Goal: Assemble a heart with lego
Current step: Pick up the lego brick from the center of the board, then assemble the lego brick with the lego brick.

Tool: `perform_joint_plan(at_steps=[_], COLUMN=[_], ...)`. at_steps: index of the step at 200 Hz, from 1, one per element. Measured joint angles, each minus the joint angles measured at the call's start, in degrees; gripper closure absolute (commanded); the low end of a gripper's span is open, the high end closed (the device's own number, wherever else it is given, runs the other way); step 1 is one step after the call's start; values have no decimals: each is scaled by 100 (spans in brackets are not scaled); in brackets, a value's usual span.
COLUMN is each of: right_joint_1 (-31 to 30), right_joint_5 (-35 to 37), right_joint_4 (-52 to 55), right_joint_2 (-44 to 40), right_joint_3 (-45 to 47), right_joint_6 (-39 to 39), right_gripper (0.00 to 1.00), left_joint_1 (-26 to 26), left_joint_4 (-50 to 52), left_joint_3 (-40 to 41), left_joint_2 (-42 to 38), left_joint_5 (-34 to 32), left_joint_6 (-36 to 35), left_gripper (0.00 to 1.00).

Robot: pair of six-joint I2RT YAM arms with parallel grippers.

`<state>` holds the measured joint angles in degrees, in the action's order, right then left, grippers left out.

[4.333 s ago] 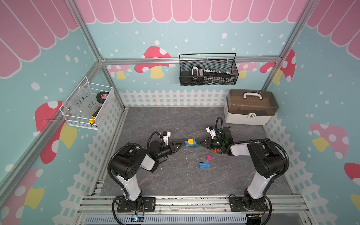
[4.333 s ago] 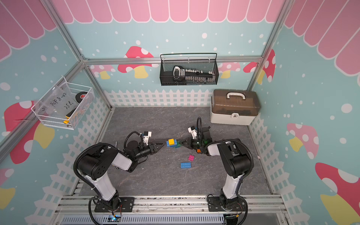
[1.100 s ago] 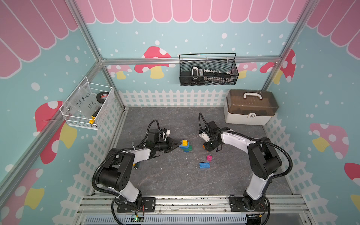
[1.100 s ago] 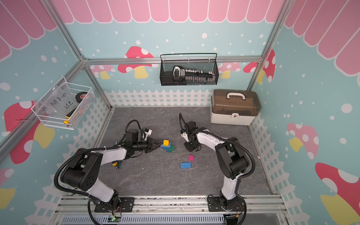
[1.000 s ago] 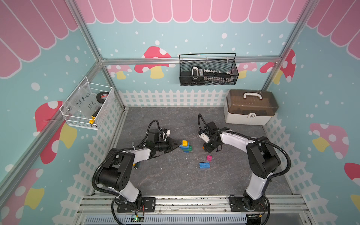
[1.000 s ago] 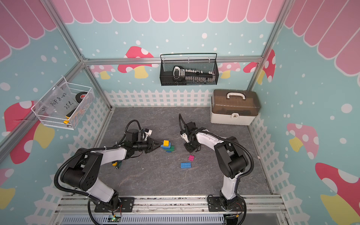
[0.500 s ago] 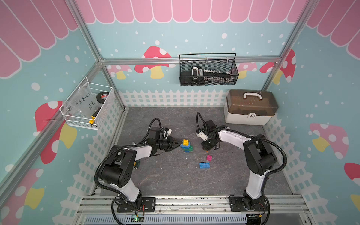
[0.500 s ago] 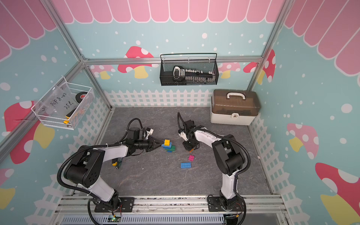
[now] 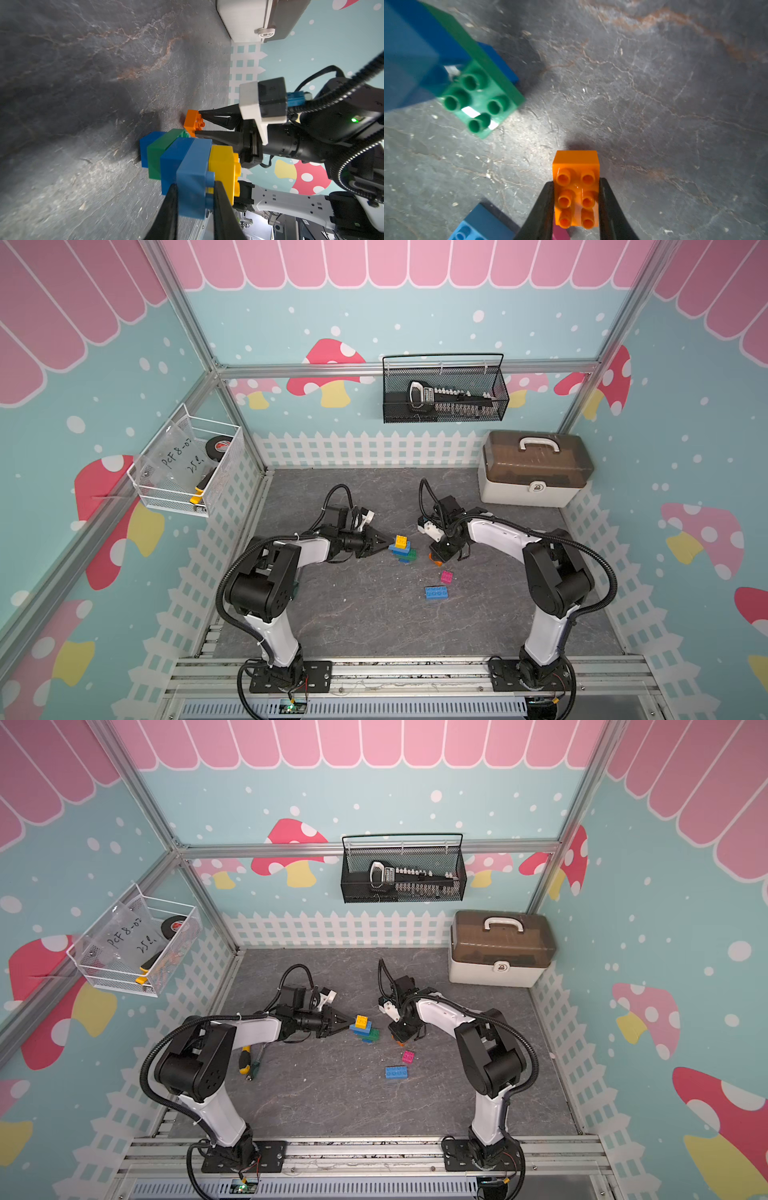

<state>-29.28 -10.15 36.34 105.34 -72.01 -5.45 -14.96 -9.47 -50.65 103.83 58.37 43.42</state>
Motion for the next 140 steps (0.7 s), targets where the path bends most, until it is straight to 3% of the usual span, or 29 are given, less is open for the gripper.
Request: perform_joint_plan(at_steps=[72,140], right_joint_1=[-380,-389], right_joint_5=[-236,-140], right_joint_4=[-55,162], right_joint_2=[-186,-195], right_joint_3=[-2,-413], right_joint_6=[-291,-527], right_gripper=[73,73], left_joint_1=[28,127], left_joint_4=[756,1303], left_joint_3=[-1003,-1224], left_joint_2=[769,911], left_joint_5=[492,654], left_joint_6=[-758,-1169], left_gripper=[86,86])
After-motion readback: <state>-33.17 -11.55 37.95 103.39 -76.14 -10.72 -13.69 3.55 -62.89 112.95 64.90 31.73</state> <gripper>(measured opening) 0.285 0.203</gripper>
